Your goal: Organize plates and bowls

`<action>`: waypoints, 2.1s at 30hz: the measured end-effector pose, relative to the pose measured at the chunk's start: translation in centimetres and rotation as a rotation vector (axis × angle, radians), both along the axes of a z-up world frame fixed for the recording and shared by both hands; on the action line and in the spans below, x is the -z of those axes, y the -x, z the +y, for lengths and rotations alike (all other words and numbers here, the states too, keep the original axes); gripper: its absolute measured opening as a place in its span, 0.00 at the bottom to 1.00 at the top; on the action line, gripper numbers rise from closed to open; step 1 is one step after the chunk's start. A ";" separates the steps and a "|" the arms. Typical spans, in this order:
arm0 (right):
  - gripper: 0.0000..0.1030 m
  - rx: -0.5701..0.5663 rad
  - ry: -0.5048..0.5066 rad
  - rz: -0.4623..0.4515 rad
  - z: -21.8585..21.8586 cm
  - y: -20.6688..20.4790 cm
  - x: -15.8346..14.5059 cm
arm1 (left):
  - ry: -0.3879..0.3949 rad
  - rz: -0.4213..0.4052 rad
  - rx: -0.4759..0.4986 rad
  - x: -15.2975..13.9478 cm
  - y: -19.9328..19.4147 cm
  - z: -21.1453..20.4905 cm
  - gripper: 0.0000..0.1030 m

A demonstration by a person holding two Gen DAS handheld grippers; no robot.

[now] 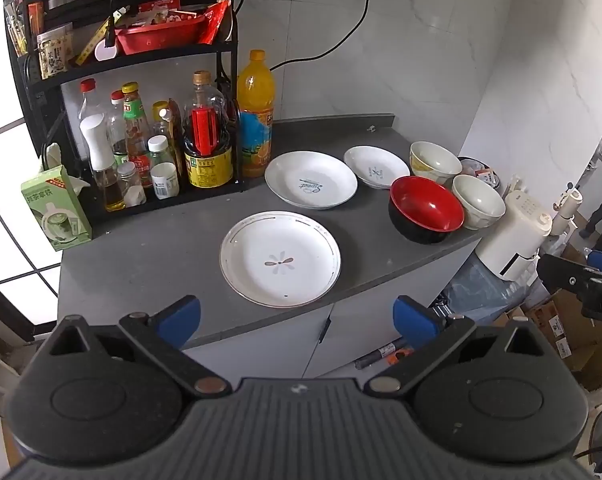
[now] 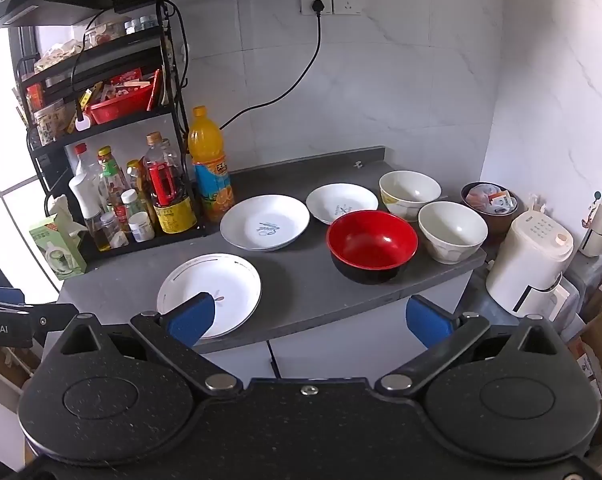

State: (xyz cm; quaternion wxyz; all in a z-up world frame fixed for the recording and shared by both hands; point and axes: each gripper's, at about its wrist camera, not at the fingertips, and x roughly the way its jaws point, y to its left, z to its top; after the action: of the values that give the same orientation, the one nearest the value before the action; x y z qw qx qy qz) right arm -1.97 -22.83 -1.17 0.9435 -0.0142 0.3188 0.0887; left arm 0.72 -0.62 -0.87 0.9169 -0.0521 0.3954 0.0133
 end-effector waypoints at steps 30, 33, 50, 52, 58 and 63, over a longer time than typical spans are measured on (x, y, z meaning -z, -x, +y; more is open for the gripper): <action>1.00 0.020 -0.005 0.005 -0.5 -0.3 0.5 | 0.017 0.011 -0.026 0.2 -0.5 0.5 0.99; 1.00 0.025 -0.004 0.007 -0.6 -0.5 0.6 | 0.018 0.010 -0.027 0.2 -0.5 0.5 0.99; 1.00 0.034 -0.011 0.011 -1.7 -1.1 1.2 | 0.031 0.017 -0.034 0.2 -1.7 0.3 0.99; 1.00 0.032 -0.012 0.013 -1.7 -1.2 1.2 | 0.032 0.016 -0.038 0.2 -1.9 0.2 0.99; 1.00 0.031 -0.010 0.013 -2.2 -1.8 1.2 | 0.028 0.015 -0.042 0.2 -2.5 -0.5 0.99; 1.00 0.020 -0.008 0.015 -2.8 -2.4 1.4 | 0.029 0.011 -0.046 0.4 -3.0 -1.1 0.99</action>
State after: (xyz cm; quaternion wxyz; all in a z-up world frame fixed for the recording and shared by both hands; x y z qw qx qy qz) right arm 0.41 -25.66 -2.56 0.9420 -0.0066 0.3256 0.0804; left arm 3.73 -1.70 -1.23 0.9133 -0.0744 0.3995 0.0291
